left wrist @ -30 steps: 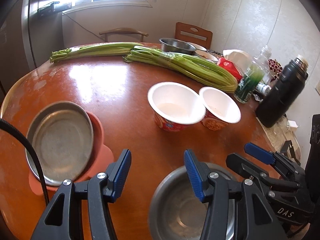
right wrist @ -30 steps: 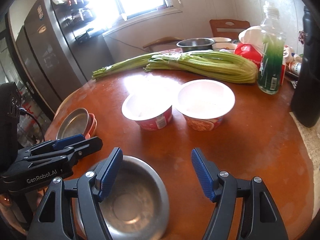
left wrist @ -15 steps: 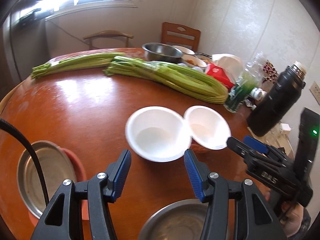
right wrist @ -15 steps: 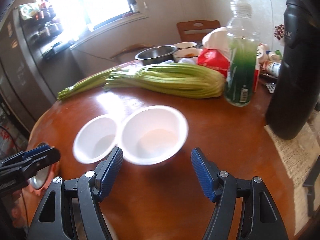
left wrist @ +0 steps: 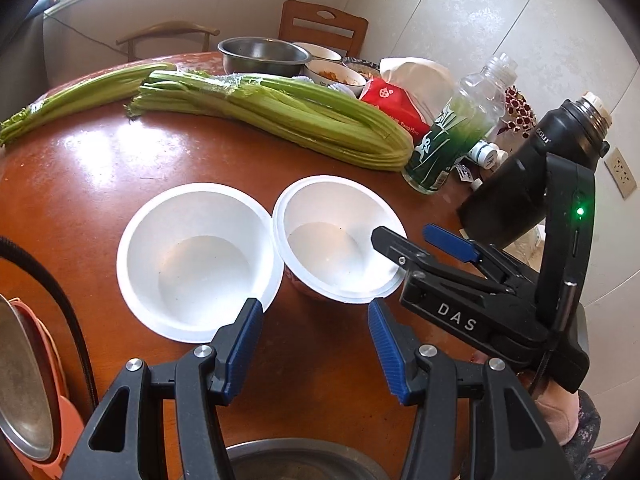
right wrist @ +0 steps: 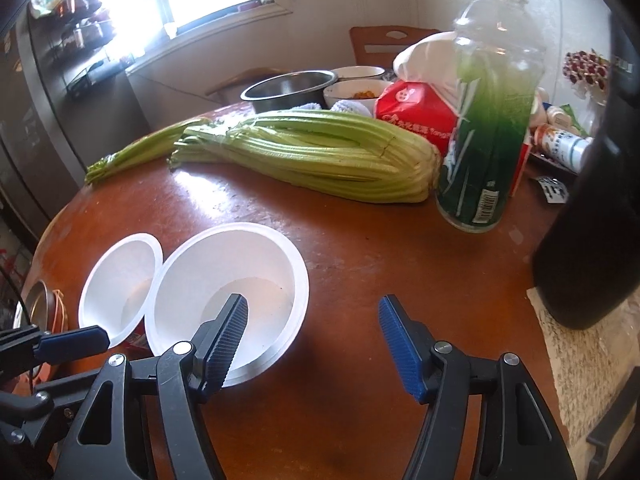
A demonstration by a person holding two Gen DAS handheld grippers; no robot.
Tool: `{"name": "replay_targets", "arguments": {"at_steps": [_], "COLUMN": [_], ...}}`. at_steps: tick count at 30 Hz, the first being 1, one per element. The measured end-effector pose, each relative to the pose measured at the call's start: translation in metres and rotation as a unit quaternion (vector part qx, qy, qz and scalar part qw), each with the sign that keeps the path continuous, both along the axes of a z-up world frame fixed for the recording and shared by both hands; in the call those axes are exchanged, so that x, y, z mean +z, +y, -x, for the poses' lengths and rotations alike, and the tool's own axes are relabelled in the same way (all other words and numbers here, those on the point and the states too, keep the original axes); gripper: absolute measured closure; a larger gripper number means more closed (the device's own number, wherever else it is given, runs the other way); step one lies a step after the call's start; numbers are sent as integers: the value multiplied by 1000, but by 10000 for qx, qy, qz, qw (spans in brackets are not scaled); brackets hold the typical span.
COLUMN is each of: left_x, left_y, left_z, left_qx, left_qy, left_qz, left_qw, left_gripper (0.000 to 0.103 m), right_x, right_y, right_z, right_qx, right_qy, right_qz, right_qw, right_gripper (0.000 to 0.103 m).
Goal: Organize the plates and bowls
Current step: 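Move the left gripper to a white paper cup rim and grasp it, then lift the white paper cup with the left gripper over the silver bowl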
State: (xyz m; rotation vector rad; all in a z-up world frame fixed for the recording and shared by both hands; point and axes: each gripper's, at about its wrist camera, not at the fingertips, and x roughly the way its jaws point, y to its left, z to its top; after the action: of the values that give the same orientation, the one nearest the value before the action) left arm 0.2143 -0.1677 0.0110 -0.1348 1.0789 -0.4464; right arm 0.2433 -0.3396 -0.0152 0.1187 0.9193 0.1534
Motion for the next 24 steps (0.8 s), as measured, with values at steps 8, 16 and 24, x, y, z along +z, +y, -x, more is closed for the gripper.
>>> {"name": "replay_targets", "arguments": {"at_steps": [8,16,24], "left_x": [-3,-3,-9], "left_y": [3,11,6], "left_z": [-7,-4,8], "left_qx": [12,-39,-220], "left_qy": [43,93,189], "left_qz": [216,348,191], "left_qw": [9998,9993,9994], "left_gripper": [48,48,48], "right_x": [-12,-11,-9], "right_y": [15,28,40], "right_z": [-1,22,54], "right_qx": [612,862,1053], "right_qy": [231,443,497], "right_qz": [-138,-498,-567], "right_qw": [9978,9940,9916], "right_gripper": [45,46,46]}}
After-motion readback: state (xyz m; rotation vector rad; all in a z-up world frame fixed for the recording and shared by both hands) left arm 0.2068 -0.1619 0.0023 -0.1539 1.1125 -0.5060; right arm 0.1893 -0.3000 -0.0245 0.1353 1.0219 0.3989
